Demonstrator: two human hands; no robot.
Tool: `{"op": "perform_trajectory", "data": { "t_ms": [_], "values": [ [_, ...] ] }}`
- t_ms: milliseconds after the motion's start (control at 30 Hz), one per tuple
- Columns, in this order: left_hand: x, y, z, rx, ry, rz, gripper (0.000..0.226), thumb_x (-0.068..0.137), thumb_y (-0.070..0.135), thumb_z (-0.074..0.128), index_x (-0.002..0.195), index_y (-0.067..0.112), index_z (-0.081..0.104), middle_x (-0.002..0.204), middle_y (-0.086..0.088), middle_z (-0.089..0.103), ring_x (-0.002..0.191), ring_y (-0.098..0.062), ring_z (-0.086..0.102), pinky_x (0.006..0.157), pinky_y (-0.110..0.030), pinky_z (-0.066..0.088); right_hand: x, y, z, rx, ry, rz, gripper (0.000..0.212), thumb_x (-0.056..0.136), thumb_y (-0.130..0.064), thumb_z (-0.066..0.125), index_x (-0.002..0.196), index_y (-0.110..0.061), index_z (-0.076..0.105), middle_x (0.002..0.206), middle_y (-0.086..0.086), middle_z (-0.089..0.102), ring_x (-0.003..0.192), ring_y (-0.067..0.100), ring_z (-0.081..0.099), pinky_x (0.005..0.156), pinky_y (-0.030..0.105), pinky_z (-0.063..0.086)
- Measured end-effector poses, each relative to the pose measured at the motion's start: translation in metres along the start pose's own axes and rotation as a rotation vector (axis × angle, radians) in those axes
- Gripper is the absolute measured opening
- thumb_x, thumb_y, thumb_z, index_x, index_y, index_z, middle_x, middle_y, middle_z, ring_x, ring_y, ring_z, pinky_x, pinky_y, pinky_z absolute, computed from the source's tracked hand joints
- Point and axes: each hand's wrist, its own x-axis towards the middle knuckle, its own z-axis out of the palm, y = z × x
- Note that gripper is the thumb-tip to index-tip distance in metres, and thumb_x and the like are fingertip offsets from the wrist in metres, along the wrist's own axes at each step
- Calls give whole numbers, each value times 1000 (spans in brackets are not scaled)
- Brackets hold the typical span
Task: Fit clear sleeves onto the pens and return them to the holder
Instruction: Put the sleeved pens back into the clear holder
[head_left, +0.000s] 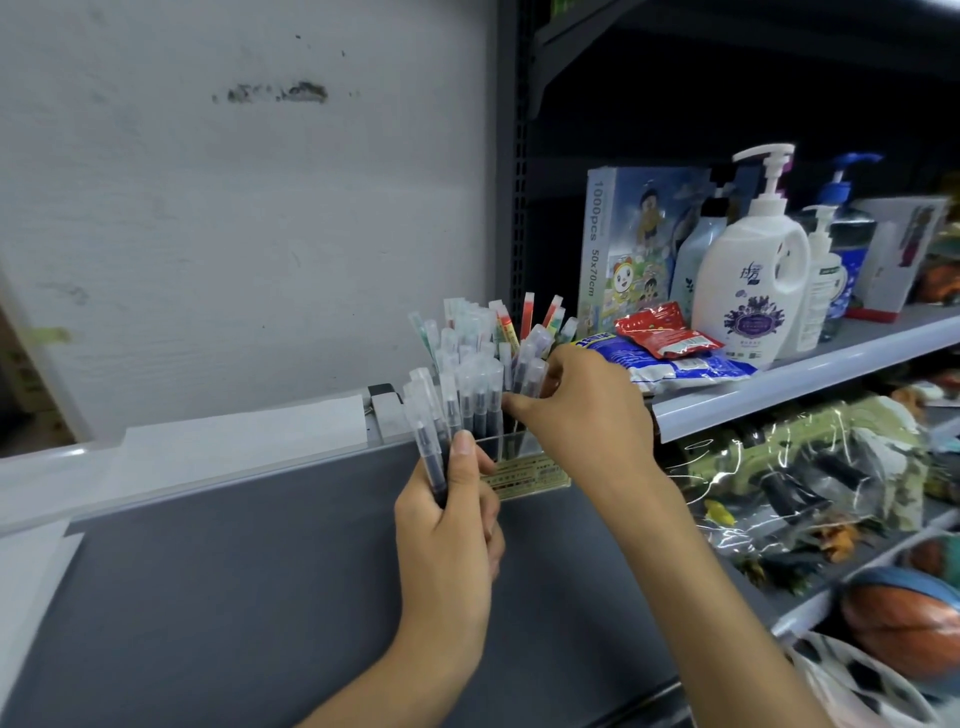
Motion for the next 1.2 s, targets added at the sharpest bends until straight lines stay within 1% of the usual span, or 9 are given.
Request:
{"op": "perform_trajectory", "data": {
  "t_ms": [133,233,333,567,667,833,967,1067,1200],
  "values": [
    [0,-1,0,4,0,2,42,107,40,50,90,1,54,57,-4,34,41,-16,23,37,-20,21,-1,-1,-3,26,-7,-9,43,75,-46,89,76,-20,55,71,-6,58,74,23,61,55,33,37],
    [0,0,1,10,1,2,42,106,40,50,90,1,54,56,-5,34,41,-16,23,38,-19,21,2,-2,-7,80,-38,12,39,73,-41,92,83,-18,63,79,-2,66,81,26,66,69,40,54],
    [0,0,1,10,1,2,43,106,40,50,90,1,54,56,-5,34,40,-15,24,37,-19,21,4,-2,-8,162,-48,18,27,76,-32,91,85,-20,69,84,1,73,81,28,72,77,46,60],
    [-1,1,0,11,-2,-4,46,105,43,50,91,0,53,55,-4,35,40,-15,24,37,-21,20,1,-4,1,229,67,24,12,85,-31,86,87,-21,80,78,-5,76,77,23,73,75,43,61],
    [-1,1,0,15,-6,-4,45,105,43,50,91,0,53,55,-3,35,40,-16,25,37,-21,21,1,-6,3,203,55,10,12,90,-33,81,92,-22,83,84,0,78,85,25,73,78,43,60],
    [-1,0,1,25,-4,-1,45,105,43,50,91,1,54,54,-2,36,38,-15,25,36,-22,22,3,-7,5,140,18,-47,15,95,-30,74,93,-18,82,88,5,78,89,30,72,79,43,59],
    [-1,0,0,28,-6,0,45,105,43,50,91,1,54,55,-2,35,39,-14,24,37,-21,21,4,-6,4,147,14,-35,14,93,-27,77,91,-14,81,87,6,77,86,31,72,80,45,59],
    [-1,0,0,27,-10,0,46,105,44,50,92,0,55,55,-2,36,39,-14,25,37,-22,21,4,-5,3,227,39,-2,8,91,-22,80,92,-14,81,83,2,77,76,31,73,76,47,61],
    [0,0,0,17,-11,0,44,105,42,50,90,1,55,55,-2,35,40,-14,24,37,-22,21,3,-6,3,240,67,9,7,91,-24,80,96,-19,81,85,-2,77,83,25,73,80,46,60]
  ]
}}
